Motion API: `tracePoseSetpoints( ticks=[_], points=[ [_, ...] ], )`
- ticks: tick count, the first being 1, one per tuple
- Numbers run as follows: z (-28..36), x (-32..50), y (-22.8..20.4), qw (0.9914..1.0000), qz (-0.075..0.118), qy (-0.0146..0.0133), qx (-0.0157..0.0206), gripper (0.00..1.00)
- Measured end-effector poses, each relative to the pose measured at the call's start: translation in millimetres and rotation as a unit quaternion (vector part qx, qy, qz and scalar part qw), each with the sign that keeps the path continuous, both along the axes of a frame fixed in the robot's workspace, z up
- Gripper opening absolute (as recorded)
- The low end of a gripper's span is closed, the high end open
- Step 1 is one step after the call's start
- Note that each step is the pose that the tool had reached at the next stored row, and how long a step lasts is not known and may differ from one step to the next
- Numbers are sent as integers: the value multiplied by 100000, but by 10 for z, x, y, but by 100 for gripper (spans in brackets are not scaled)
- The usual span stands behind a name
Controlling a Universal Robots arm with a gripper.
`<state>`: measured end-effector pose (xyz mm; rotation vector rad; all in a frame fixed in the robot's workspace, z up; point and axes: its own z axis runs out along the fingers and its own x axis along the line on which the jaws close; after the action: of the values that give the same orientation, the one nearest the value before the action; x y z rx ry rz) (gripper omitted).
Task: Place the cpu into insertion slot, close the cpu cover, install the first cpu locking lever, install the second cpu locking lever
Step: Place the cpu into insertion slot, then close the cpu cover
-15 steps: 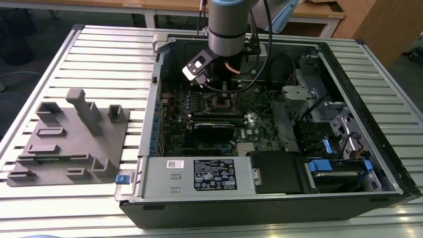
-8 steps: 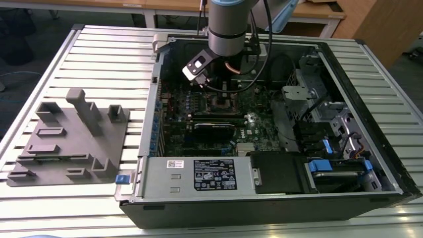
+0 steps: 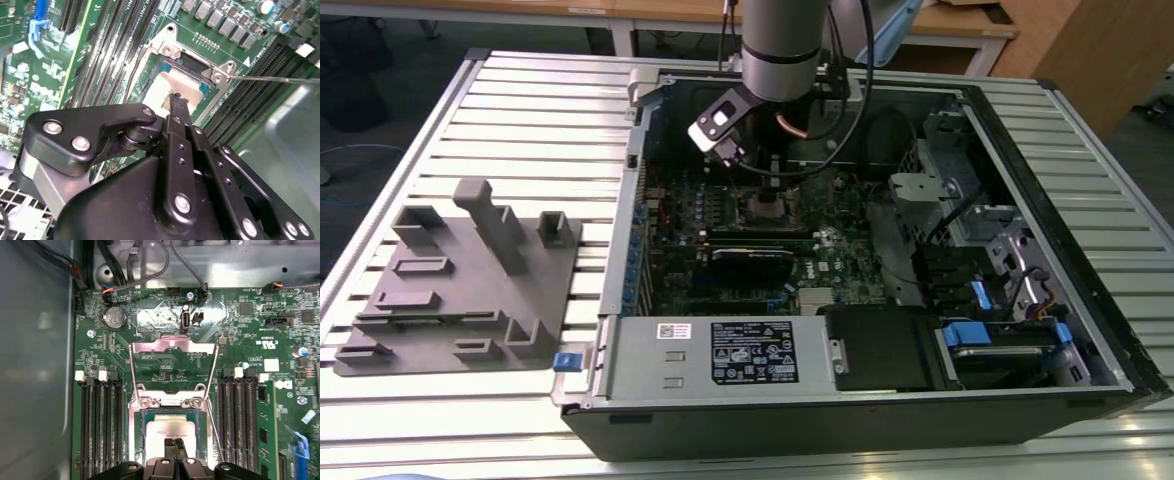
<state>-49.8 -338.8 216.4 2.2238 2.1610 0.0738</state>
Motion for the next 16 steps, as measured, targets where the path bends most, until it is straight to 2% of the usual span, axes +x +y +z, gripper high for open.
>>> tracePoseSetpoints(
  ticks=[2, 16],
  points=[
    [27, 0, 0, 100000, 4, 0, 0, 11],
    [32, 0, 0, 100000, 3, -2, 5, 11]
  ],
)
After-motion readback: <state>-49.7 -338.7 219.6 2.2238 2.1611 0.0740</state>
